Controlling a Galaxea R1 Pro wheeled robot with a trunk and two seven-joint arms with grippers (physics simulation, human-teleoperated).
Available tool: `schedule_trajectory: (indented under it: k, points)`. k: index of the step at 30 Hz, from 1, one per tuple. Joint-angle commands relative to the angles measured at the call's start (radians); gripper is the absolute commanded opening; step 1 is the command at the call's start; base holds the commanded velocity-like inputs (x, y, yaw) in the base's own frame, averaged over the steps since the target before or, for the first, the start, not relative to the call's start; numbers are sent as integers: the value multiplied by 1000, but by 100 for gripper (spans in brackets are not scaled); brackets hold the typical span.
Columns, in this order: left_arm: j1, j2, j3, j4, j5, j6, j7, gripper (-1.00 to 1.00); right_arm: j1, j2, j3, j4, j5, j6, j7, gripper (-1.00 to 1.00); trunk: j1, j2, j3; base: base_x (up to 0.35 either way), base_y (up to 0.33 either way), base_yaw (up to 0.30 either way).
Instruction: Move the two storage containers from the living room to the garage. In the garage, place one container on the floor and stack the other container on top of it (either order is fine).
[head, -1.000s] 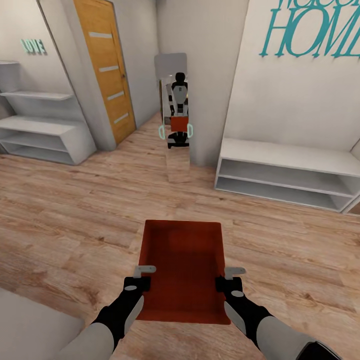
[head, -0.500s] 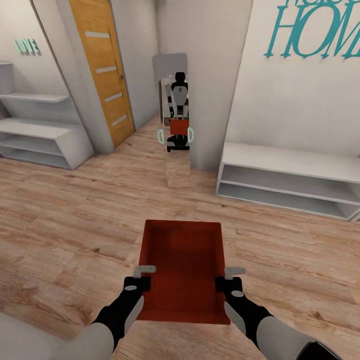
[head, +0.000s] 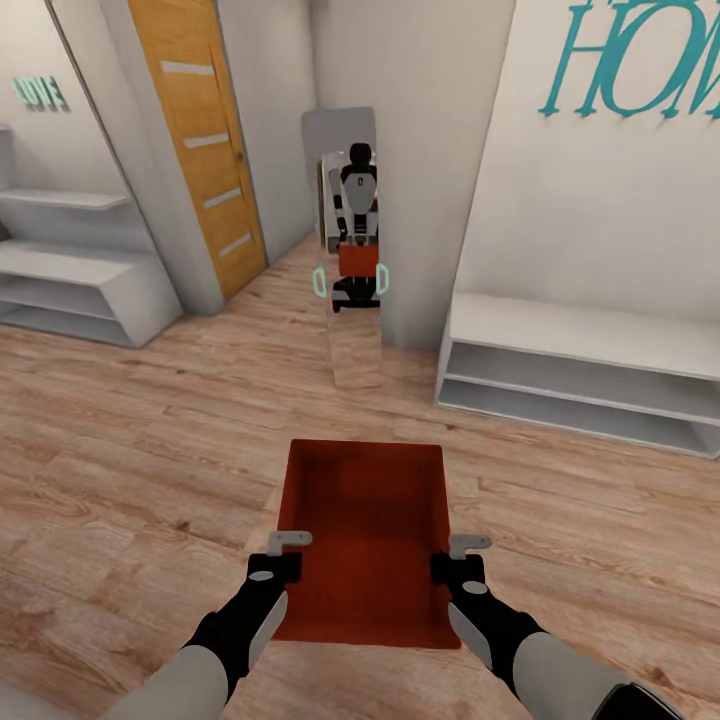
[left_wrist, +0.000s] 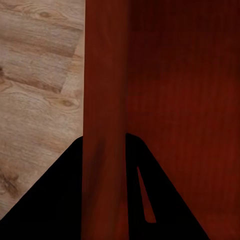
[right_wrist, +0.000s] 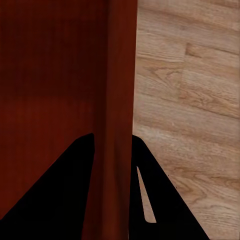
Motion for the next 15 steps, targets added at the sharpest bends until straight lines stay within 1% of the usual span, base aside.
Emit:
schedule_trajectory:
  k: [1,7,10,15]
  points:
    - [0,2,-15,4,24,58,13,-100,-2,-9,-16,-2,13,-8,-12,-100,1,-2,-2,322,0,0]
    - [0,2,-15,4,24,58,13,-100,-2,-9,-16,-2,13,-8,-12,-100,1,-2,-2,322,0,16]
    - [0,2,-15,4,24,58,13,-100,-2,-10,-16,-2,13,-8,-12,-100,1,-2,-2,322,0,202]
    - [0,2,-15,4,24,58,13,-100,-2,-11,-17,-2,13,-8,-12,-100,1,-2,-2,322,0,257]
